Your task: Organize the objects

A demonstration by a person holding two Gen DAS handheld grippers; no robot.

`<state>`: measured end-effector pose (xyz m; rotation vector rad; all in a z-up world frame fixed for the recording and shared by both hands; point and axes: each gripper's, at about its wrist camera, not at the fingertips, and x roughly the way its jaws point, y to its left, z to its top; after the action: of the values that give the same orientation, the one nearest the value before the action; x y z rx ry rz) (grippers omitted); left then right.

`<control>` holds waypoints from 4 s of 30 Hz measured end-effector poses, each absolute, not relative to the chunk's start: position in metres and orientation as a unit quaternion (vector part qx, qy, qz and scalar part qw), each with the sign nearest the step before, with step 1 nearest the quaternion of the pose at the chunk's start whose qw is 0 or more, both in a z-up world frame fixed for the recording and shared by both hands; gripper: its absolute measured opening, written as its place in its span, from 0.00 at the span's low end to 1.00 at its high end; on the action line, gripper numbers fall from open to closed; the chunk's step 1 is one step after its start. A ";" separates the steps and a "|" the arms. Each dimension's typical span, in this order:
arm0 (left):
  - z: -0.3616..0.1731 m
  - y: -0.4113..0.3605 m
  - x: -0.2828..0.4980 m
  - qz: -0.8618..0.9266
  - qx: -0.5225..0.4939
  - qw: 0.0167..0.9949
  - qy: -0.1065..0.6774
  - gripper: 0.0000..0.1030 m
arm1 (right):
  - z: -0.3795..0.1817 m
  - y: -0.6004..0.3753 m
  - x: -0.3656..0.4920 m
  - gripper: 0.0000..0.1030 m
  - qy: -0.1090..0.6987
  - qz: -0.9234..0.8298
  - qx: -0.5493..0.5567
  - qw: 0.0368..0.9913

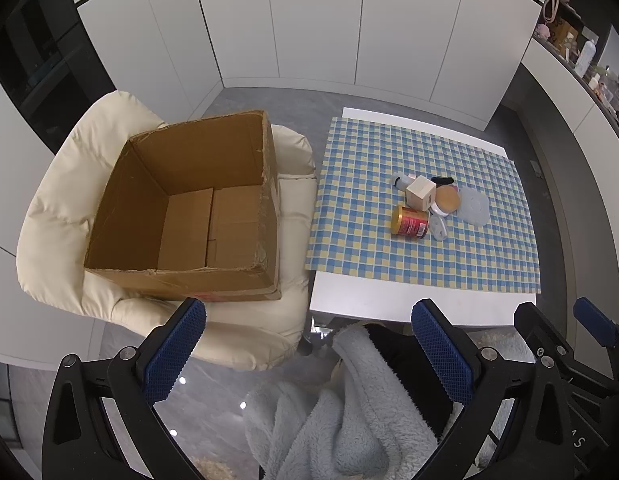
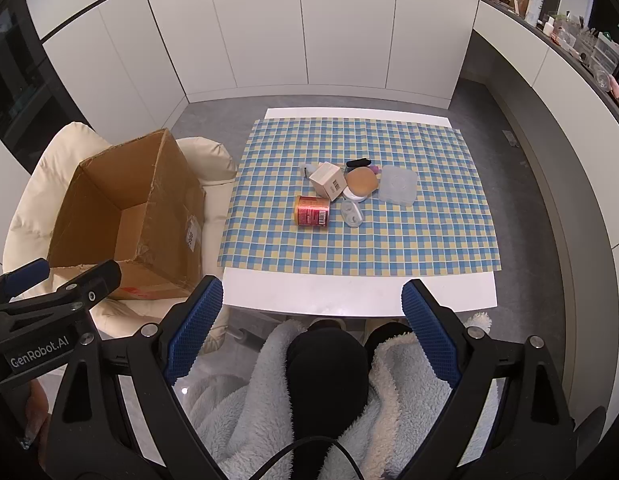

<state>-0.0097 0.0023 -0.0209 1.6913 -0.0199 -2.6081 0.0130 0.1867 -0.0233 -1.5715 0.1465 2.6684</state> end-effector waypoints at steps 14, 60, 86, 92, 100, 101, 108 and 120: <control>-0.021 0.002 -0.008 -0.839 0.544 0.017 -0.007 1.00 | -0.026 0.188 0.011 0.90 0.051 0.859 -0.509 0.023; -0.028 0.022 -0.009 -0.841 0.540 0.034 -0.015 1.00 | -0.038 0.211 0.004 0.90 0.068 0.857 -0.510 0.019; -0.028 0.155 -0.040 -0.863 0.504 -0.004 -0.005 1.00 | -0.040 0.338 0.009 1.00 0.056 0.884 -0.459 0.070; -0.033 0.180 -0.056 -0.873 0.487 -0.010 -0.035 1.00 | -0.054 0.378 0.001 1.00 0.081 0.875 -0.467 0.095; -0.057 0.189 -0.083 -0.877 0.480 -0.024 -0.028 1.00 | -0.074 0.404 -0.015 1.00 0.104 0.868 -0.471 0.114; -0.060 0.190 -0.085 -0.877 0.478 -0.024 -0.033 1.00 | -0.077 0.406 -0.017 1.00 0.105 0.867 -0.474 0.116; -0.077 0.184 -0.098 -0.874 0.483 -0.047 -0.020 1.00 | -0.098 0.415 -0.033 1.00 0.123 0.855 -0.491 0.117; -0.140 0.184 -0.117 -0.855 0.507 -0.087 -0.069 1.00 | -0.132 0.387 -0.071 1.00 0.086 0.869 -0.481 0.083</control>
<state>-0.1169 0.1843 -0.1399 1.6876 -0.2304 -2.8442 -0.0714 0.3872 -0.1320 -1.4348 0.2571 2.5935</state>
